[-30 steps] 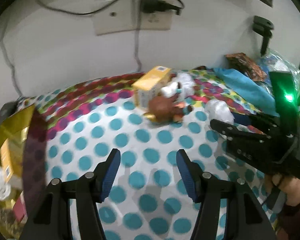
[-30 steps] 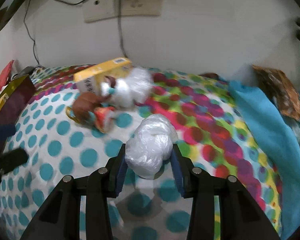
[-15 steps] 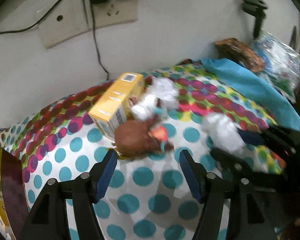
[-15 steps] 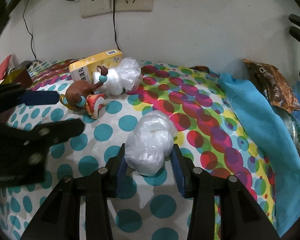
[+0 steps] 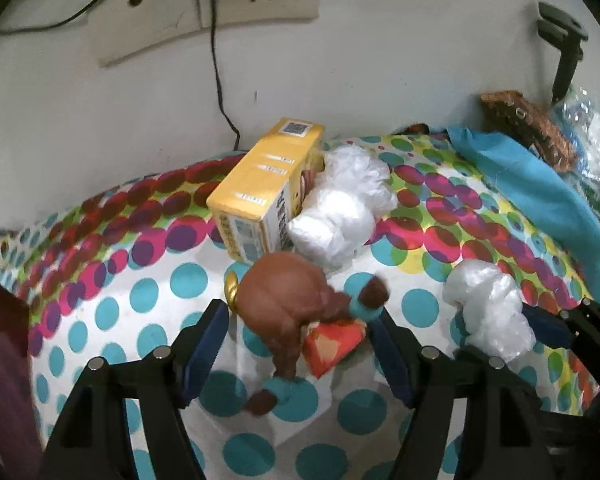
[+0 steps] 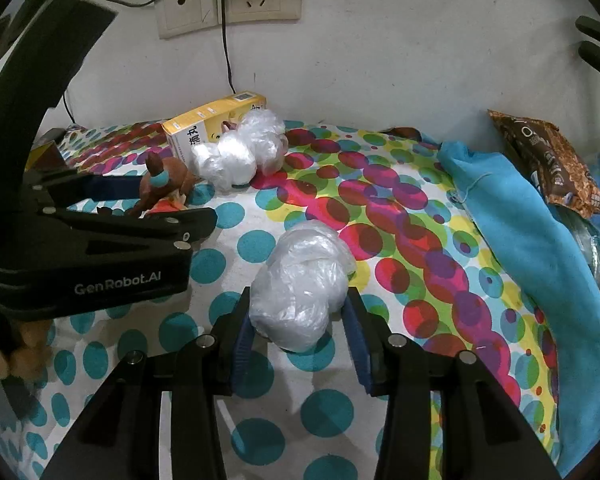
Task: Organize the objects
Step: 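Grasp the brown pigtailed doll figurine with the left gripper, then carry the doll figurine over the gold tray with the left gripper, then lower the doll figurine into the gold tray and open the left gripper, then carry the plastic-bag bundle into the gold tray and open the right gripper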
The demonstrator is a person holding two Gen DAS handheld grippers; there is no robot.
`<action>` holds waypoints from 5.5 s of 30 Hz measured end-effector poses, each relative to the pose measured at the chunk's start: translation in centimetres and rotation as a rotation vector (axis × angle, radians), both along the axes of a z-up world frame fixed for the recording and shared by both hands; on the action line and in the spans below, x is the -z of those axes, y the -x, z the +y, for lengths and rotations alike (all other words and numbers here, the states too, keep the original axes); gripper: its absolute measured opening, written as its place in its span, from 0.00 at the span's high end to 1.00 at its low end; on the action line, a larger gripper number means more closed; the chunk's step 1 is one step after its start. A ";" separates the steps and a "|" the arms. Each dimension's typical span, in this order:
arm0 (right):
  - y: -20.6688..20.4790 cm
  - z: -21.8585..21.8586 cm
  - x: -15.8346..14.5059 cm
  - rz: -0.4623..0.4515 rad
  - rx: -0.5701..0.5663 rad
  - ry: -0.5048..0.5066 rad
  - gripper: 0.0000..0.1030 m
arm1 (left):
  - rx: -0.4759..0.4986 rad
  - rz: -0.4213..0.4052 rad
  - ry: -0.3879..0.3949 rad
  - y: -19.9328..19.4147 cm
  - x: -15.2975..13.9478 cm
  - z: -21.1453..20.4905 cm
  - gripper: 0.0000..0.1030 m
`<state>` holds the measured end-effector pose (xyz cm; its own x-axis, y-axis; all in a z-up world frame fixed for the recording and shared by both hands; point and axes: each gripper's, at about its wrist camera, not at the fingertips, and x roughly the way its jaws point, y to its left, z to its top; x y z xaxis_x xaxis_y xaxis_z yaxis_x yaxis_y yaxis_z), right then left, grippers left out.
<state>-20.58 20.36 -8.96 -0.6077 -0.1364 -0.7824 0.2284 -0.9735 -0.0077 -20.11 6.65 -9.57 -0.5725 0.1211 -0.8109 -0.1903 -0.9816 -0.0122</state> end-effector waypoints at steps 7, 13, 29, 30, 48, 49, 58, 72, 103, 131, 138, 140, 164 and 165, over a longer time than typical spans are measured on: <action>-0.1 0.0 0.0 0.001 0.000 -0.002 0.60 | -0.015 0.007 -0.011 -1.2 -0.4 -0.2 0.67; 0.0 0.1 0.0 0.001 -0.001 -0.002 0.60 | 0.003 0.014 0.010 -1.5 -0.7 -0.3 0.67; 0.1 0.1 -0.2 -0.002 -0.006 0.000 0.60 | -0.028 -0.001 -0.014 -4.4 -0.9 -1.3 0.67; 0.1 0.1 -0.3 -0.001 -0.005 0.000 0.60 | -0.035 0.000 -0.013 -4.7 -0.8 -1.4 0.67; -0.3 -0.4 -0.5 0.014 -0.023 -0.037 0.62 | -0.198 0.037 -0.047 -13.5 -2.2 -6.9 0.67; -0.2 -0.4 -0.5 0.015 -0.023 -0.038 0.62 | -0.207 0.037 -0.056 -14.0 -2.2 -7.2 0.67; -0.6 -1.3 -0.6 0.040 -0.058 -0.084 0.62 | -0.269 0.053 -0.051 -17.9 -3.1 -8.6 0.67; -3.8 -5.5 -0.9 0.084 -0.145 -0.104 0.62 | -0.335 0.110 -0.004 -22.0 -6.6 -11.3 0.67; -3.5 -5.6 -0.2 0.049 -0.152 -0.113 0.59 | -0.548 0.112 0.080 -22.0 -6.9 -22.5 0.67; -3.3 -5.4 -0.3 0.044 -0.148 -0.104 0.57 | -0.536 0.084 0.131 -19.6 -5.6 -22.9 0.66; -3.3 -5.4 -0.3 0.047 -0.146 -0.110 0.57 | -0.550 0.088 0.130 -20.3 -6.3 -22.8 0.57; -3.4 -5.4 -0.3 0.047 -0.144 -0.113 0.57 | -0.552 0.094 0.132 -20.6 -6.6 -22.8 0.55; -8.6 -13.0 -5.9 0.123 -0.308 0.034 0.62 | -0.636 0.183 0.021 -28.8 -10.8 -28.3 0.43; -9.4 -14.1 -6.6 0.128 -0.339 0.053 0.62 | -0.643 0.184 0.016 -29.0 -10.9 -28.7 0.42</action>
<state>-11.19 6.24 -2.38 -0.6136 -0.3854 -0.6892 0.5389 -0.8423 -0.0088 8.92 -22.05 1.31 -0.6556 -0.3019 -0.6922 0.4351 -0.9002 -0.0195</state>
